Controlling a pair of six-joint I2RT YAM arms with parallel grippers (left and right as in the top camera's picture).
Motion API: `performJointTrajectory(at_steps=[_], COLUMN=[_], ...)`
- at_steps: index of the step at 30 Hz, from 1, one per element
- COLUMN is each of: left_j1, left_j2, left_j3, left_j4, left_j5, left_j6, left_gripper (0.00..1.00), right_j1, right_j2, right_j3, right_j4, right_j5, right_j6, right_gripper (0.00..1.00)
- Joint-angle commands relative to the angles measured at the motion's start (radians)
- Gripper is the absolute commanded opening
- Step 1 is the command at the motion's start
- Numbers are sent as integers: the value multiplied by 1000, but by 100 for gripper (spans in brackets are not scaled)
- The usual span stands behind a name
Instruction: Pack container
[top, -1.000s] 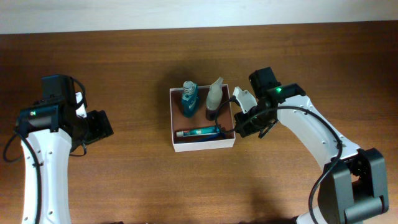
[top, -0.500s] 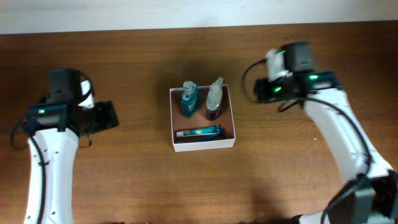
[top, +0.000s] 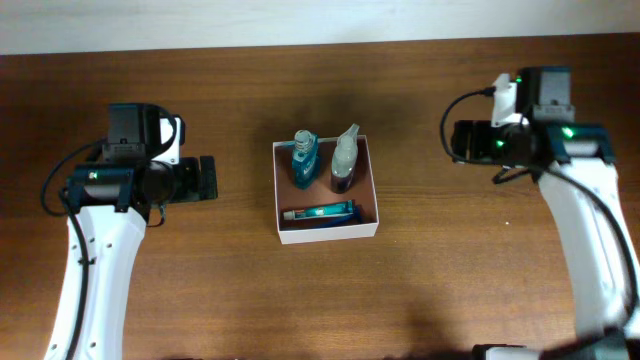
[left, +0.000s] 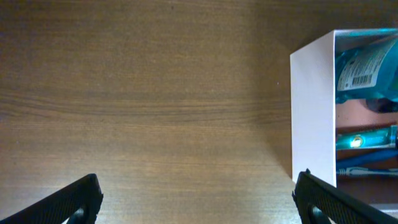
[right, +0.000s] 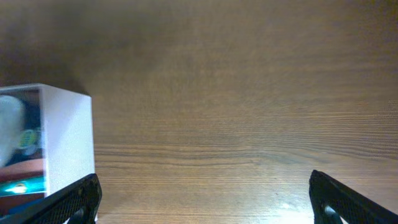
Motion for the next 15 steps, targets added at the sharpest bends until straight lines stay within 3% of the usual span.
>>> performJointTrajectory(at_steps=[1, 5, 10, 15], left_j1=[0, -21, -50, -50], left_j2=[-127, -323, -652, -867], left_j3=[-28, -116, -303, -400], left_j4=[18, 29, 32, 29], left_j5=[8, 8, 8, 17], left_j6=[18, 18, 9, -9], left_gripper=[100, 100, 99, 100], right_j1=[-7, -6, -6, -7], right_j2=[-178, -350, -685, -980], right_j3=[-71, -225, -453, -529], right_j4=[-6, -3, -39, -106], right_j5=[61, 61, 73, 132], right_j6=[22, 26, 105, 103], right_gripper=[99, 99, 99, 99])
